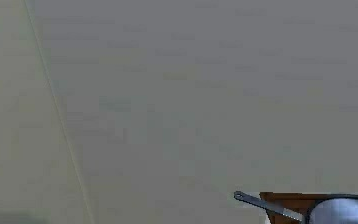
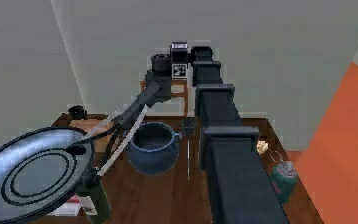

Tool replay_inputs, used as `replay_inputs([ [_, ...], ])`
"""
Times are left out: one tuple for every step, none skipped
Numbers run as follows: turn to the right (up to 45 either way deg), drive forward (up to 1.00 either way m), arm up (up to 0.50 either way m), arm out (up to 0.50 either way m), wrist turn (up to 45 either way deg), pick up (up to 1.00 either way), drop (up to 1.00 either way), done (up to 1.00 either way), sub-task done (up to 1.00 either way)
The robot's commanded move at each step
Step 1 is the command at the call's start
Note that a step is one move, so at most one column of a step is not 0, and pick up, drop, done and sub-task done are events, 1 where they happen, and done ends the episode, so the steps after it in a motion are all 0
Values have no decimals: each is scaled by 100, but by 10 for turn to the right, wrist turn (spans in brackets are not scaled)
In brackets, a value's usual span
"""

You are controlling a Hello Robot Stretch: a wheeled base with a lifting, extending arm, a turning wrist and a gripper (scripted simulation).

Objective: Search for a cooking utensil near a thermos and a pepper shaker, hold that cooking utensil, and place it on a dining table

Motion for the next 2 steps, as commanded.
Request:
replay_inputs([
  [0,0,0,-30,0,0,0,0,0],
  [450,0,0,0,0,0,0,0,0],
])
